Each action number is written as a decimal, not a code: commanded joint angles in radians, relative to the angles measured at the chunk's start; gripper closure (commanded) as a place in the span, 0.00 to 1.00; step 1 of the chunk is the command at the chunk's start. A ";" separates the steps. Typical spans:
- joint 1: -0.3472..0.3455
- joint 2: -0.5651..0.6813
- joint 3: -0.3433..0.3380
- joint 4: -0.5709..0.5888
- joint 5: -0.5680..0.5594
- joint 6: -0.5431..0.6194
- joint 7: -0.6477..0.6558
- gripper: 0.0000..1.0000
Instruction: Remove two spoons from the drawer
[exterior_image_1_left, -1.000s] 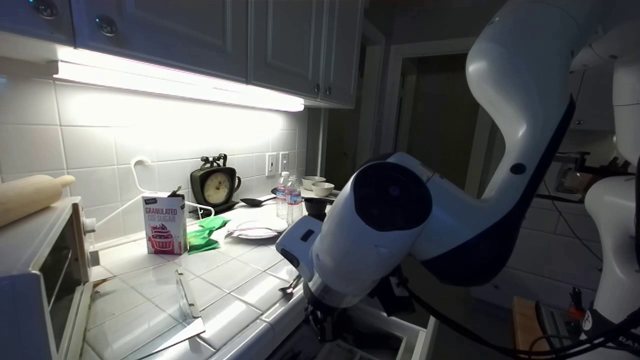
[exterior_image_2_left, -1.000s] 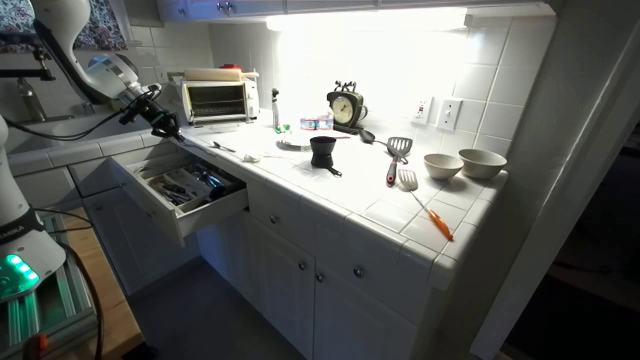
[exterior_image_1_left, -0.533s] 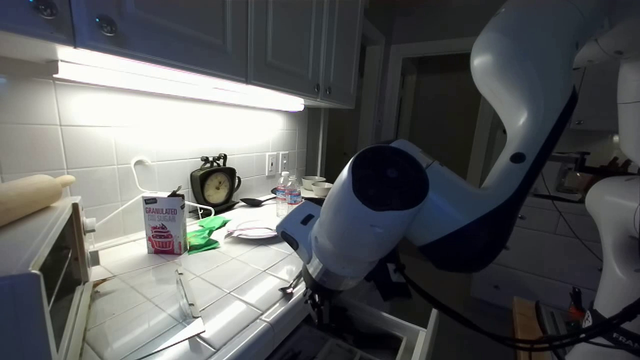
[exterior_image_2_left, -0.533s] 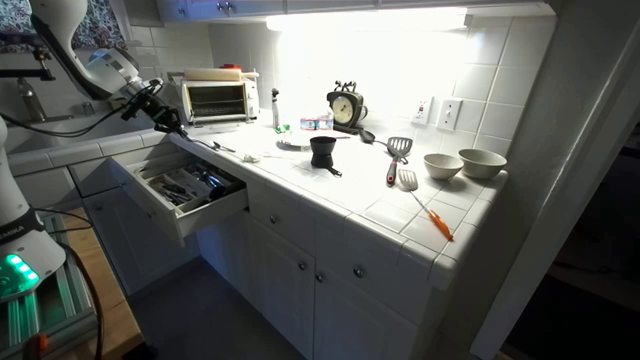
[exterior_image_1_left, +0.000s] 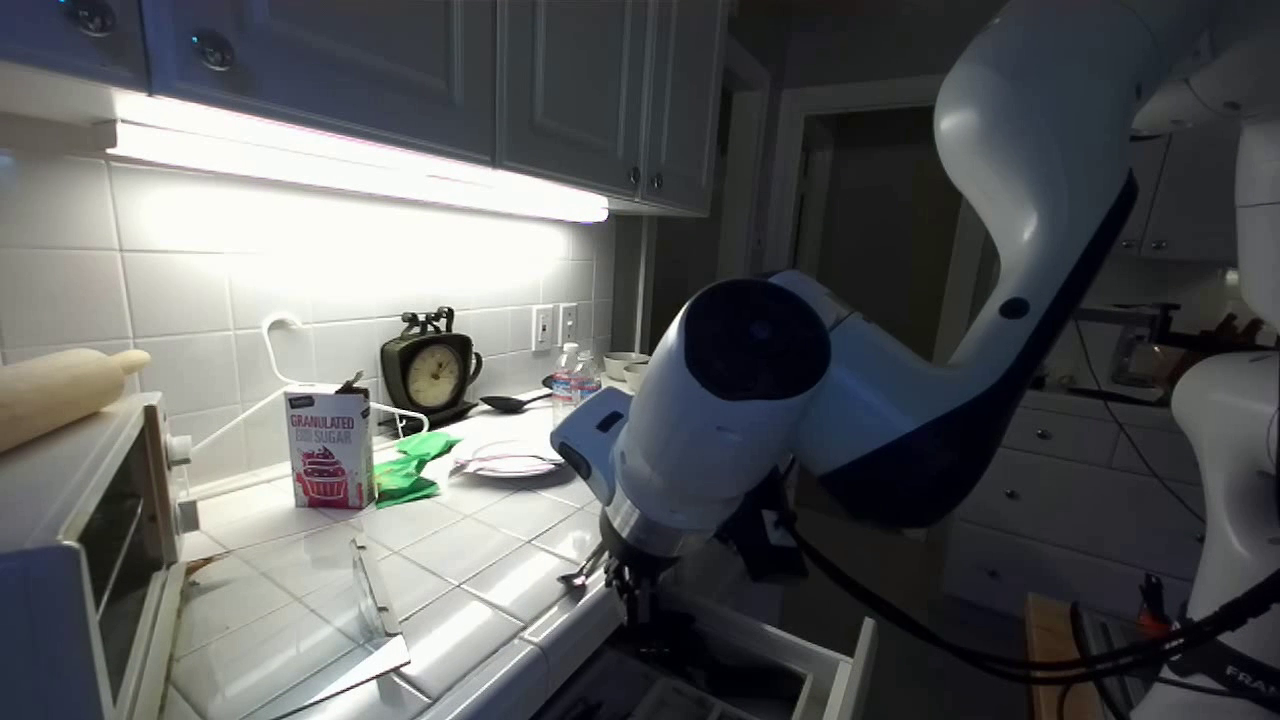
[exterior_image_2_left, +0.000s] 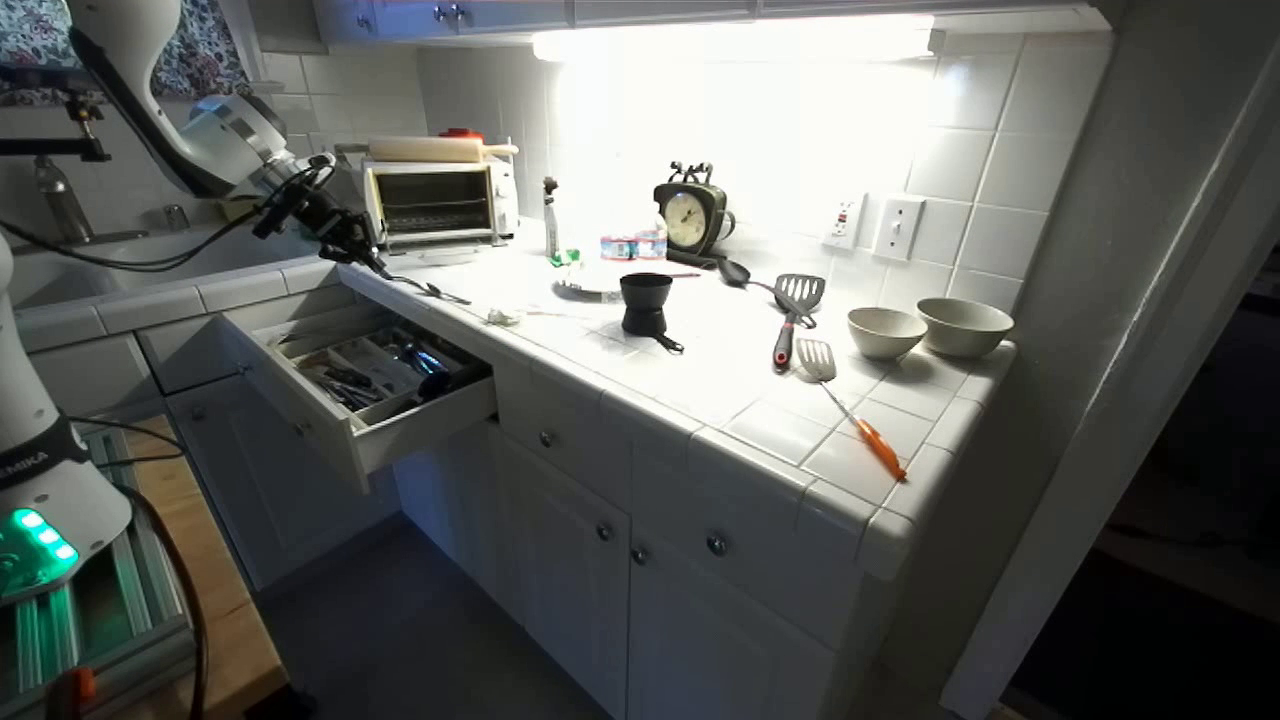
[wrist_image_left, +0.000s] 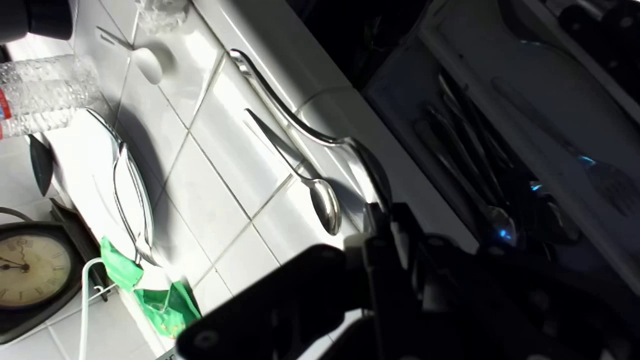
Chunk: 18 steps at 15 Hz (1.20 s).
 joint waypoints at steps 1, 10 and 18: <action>-0.004 0.021 -0.009 0.034 -0.005 -0.015 0.001 0.98; 0.000 0.105 -0.045 0.117 -0.082 0.013 0.080 0.98; -0.004 0.187 -0.069 0.190 -0.172 0.051 0.210 0.98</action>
